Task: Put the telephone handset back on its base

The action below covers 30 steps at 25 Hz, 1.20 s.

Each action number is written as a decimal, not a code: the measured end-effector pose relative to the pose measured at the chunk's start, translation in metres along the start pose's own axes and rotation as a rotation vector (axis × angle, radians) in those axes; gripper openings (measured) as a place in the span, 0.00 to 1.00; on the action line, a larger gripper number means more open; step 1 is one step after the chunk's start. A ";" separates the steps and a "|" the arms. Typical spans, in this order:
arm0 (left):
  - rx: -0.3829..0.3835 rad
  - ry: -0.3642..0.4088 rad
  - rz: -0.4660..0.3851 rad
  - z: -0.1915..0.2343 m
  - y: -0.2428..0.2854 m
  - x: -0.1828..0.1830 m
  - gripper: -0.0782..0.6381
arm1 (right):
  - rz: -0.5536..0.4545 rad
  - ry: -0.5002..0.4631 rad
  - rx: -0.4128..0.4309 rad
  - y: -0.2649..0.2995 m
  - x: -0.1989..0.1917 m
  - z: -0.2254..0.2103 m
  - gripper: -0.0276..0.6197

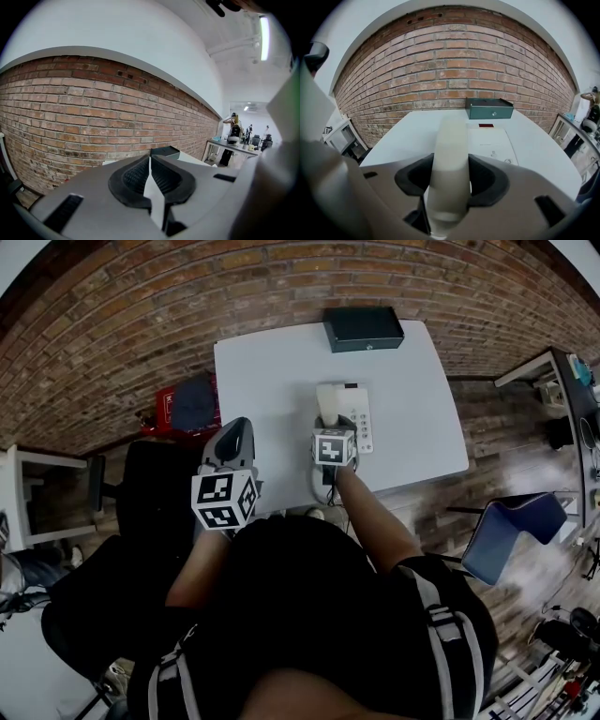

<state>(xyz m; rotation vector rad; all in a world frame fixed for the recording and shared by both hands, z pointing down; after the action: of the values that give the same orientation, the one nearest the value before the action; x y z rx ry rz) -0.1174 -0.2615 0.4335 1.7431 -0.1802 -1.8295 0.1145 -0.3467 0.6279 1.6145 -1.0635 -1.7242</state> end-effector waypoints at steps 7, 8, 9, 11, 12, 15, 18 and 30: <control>0.003 -0.004 0.003 0.003 0.000 -0.001 0.13 | 0.017 0.022 -0.001 0.005 -0.001 -0.002 0.35; 0.003 -0.003 0.003 0.003 0.000 0.000 0.13 | 0.017 0.025 -0.002 0.005 -0.001 -0.002 0.35; 0.004 -0.002 0.002 0.003 0.000 0.000 0.13 | 0.018 0.025 -0.003 0.005 -0.001 -0.002 0.35; 0.005 -0.002 0.001 0.002 -0.001 0.000 0.13 | 0.021 0.021 0.000 0.006 -0.002 -0.002 0.35; 0.005 -0.003 0.000 0.002 -0.001 0.000 0.13 | 0.021 0.021 0.001 0.006 -0.003 -0.002 0.35; 0.006 -0.004 0.002 0.003 -0.002 0.000 0.13 | 0.025 0.025 -0.003 0.008 -0.004 -0.001 0.35; 0.007 -0.006 0.005 0.004 -0.002 -0.001 0.13 | 0.032 0.018 -0.009 0.008 -0.002 0.001 0.36; -0.029 -0.010 0.000 -0.004 0.004 -0.003 0.13 | -0.188 0.015 0.043 -0.020 0.008 -0.001 0.43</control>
<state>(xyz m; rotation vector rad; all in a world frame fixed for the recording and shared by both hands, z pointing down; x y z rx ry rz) -0.1125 -0.2625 0.4377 1.7146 -0.1575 -1.8324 0.1171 -0.3430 0.6067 1.8014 -0.9733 -1.8165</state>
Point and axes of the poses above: the fingertips, and each gripper's own axes: y forward along the fingers, z to its left, x out of its top, the point moved 10 cm from there along -y, backward along the fingers, and after that the axes turned 10 degrees about z, right-handed, at the moved point
